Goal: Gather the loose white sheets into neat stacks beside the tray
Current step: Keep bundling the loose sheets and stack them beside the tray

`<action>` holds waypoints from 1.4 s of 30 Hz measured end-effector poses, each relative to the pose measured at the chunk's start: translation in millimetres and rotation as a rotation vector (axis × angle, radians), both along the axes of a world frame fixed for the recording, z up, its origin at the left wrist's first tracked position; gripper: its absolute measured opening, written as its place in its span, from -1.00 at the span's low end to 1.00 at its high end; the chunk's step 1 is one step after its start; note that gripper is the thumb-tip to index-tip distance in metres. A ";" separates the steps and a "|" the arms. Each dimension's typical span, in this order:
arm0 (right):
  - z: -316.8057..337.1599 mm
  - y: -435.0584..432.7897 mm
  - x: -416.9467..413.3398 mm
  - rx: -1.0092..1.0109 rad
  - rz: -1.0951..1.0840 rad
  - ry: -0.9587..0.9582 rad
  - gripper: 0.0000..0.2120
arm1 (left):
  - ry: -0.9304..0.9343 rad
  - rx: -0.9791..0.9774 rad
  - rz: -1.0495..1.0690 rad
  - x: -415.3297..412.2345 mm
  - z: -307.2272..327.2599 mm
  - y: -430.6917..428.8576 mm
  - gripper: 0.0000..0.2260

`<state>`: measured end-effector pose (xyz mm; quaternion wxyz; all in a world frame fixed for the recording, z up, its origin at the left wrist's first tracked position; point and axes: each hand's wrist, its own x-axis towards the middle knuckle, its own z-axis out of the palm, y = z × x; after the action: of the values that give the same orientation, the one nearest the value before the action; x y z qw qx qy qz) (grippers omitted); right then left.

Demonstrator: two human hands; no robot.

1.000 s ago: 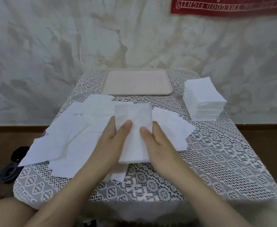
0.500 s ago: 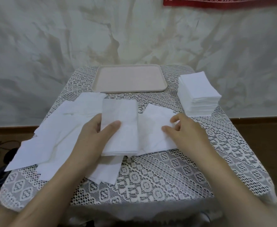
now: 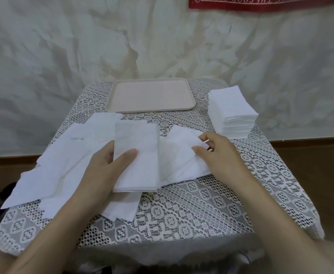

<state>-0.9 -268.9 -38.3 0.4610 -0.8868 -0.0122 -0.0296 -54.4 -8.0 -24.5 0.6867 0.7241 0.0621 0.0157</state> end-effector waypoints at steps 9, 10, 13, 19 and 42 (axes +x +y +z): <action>2.8 -3.1 1.5 -0.029 -0.092 -0.182 -0.80 | -0.020 0.001 -0.027 -0.1 0.7 -0.9 -0.67; 2.9 -2.4 1.6 -0.040 -0.099 -0.219 -0.80 | -0.021 0.002 -0.025 0.1 0.1 -0.9 -0.67; 5.4 -0.8 1.5 -0.020 -0.113 -0.277 -0.81 | -0.019 -0.005 -0.022 -0.1 -1.1 -0.2 -0.67; 5.1 3.1 -2.0 -0.132 -0.123 -0.321 -0.82 | -0.026 0.005 -0.026 -0.5 -2.3 0.9 -0.66; 38.6 -6.9 -1.6 0.654 -0.082 -0.107 -0.91 | -0.031 -0.022 -0.008 -2.5 1.0 1.0 -0.81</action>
<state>-2.5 -275.8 0.3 0.7183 -0.6889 0.0093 -0.0970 -56.9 -7.0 -23.5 0.6956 0.7164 0.0486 0.0234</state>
